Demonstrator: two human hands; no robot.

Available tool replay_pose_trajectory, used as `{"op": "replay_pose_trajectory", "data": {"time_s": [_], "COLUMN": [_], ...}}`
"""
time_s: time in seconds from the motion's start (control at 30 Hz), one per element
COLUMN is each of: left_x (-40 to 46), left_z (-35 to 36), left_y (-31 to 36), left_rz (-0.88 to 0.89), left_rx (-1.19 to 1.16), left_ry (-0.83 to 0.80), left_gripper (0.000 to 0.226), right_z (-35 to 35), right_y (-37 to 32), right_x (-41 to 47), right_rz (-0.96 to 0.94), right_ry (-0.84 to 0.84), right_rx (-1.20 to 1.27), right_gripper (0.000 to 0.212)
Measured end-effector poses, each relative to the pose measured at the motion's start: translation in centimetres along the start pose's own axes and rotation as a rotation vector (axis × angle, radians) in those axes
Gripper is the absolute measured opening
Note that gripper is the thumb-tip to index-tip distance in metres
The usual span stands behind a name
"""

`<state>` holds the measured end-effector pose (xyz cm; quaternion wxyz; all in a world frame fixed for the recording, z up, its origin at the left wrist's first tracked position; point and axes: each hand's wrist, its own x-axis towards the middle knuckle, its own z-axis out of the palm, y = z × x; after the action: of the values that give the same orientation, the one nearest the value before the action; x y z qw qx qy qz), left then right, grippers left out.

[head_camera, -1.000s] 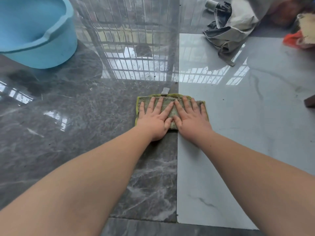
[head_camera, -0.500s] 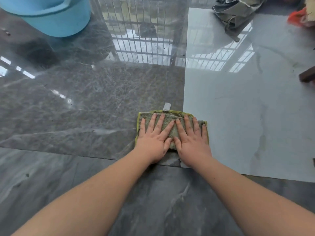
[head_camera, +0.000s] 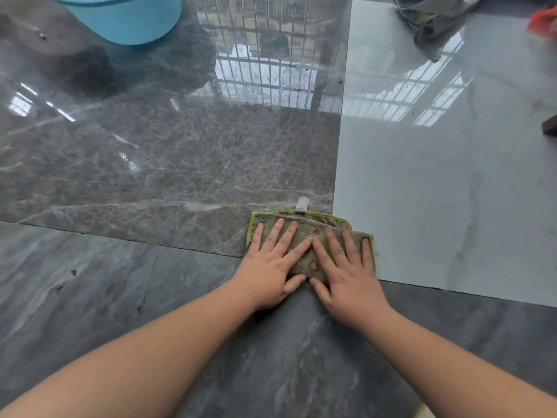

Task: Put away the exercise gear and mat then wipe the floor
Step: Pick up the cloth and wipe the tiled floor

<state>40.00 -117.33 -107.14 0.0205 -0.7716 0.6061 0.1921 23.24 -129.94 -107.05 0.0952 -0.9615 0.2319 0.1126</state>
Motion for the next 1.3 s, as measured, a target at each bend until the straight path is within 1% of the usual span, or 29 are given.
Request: {"op": "replay_pose_trajectory", "data": {"time_s": [0.07,0.17,0.27,0.33,0.43,0.53,0.63,0.73,0.8,0.83,0.87,0.9,0.93,1.0,1.03,1.07,1.17,1.2,1.23,1.3], "left_x": [-0.3,-0.1,0.9,1.7,3.3,5.0,6.5,6.9,6.3,6.0,5.6,5.0,4.4,2.7,1.9,1.2,1.3,2.0,2.7,4.1], "left_z": [0.2,-0.5,-2.1,-3.6,-6.1,-9.8,-14.5,-18.3,-19.2,-19.0,-18.4,-17.1,-15.6,-11.8,-10.0,-8.6,-6.6,-6.5,-6.5,-6.2], "left_y": [-1.3,-2.2,-2.6,-3.1,-4.7,-7.6,-11.3,-14.6,-16.8,-17.7,-18.4,-19.1,-19.6,-20.0,-19.9,-19.8,-19.7,-19.8,-19.9,-19.7], "left_rz": [0.099,0.144,0.121,0.114,0.021,-0.118,-0.218,-0.207,-0.187,-0.18,-0.179,-0.191,-0.206,-0.256,-0.277,-0.288,-0.328,-0.345,-0.363,-0.426], "left_rx": [0.049,0.066,-0.041,-0.176,-0.446,-0.604,-0.583,-0.496,-0.397,-0.324,-0.243,-0.167,-0.109,-0.098,-0.117,-0.132,-0.123,-0.108,-0.094,-0.07], "left_ry": [0.0,-0.023,-0.051,-0.019,0.103,0.247,0.397,0.52,0.542,0.517,0.457,0.362,0.237,-0.039,-0.113,-0.116,0.104,0.146,0.153,0.105], "left_gripper": [0.072,0.065,0.077,0.078,0.071,0.066,0.062,0.057,0.058,0.061,0.064,0.068,0.071,0.073,0.073,0.071,0.062,0.06,0.059,0.059], "right_z": [0.0,0.1,-0.3,-1.2,-4.0,-7.7,-11.4,-14.3,-14.9,-14.8,-14.3,-13.4,-12.4,-9.8,-8.8,-8.1,-7.6,-7.3,-6.9,-5.9], "right_y": [1.0,1.8,1.7,1.4,0.5,-0.4,-1.7,-3.7,-5.2,-5.6,-5.9,-6.4,-6.9,-7.9,-8.2,-8.5,-9.5,-9.7,-9.9,-9.9], "right_x": [-0.1,0.7,2.3,4.0,7.5,11.9,16.7,20.8,22.7,23.3,23.7,24.1,24.3,24.1,23.9,23.7,24.3,24.9,25.5,26.2], "right_rz": [-0.077,-0.083,-0.109,-0.101,-0.04,-0.018,-0.032,-0.069,-0.132,-0.171,-0.208,-0.241,-0.26,-0.261,-0.246,-0.226,-0.181,-0.178,-0.183,-0.182], "right_ry": [-0.017,0.029,0.134,0.17,0.179,0.226,0.263,0.325,0.391,0.406,0.371,0.279,0.137,-0.155,-0.216,-0.194,0.1,0.123,0.094,-0.005], "right_rx": [-0.024,0.0,0.106,0.247,0.463,0.517,0.537,0.579,0.515,0.454,0.398,0.357,0.308,0.171,0.131,0.135,0.197,0.173,0.12,-0.003], "right_gripper": [0.078,0.072,0.059,0.06,0.061,0.058,0.056,0.051,0.049,0.05,0.054,0.06,0.066,0.076,0.077,0.076,0.068,0.063,0.059,0.058]}}
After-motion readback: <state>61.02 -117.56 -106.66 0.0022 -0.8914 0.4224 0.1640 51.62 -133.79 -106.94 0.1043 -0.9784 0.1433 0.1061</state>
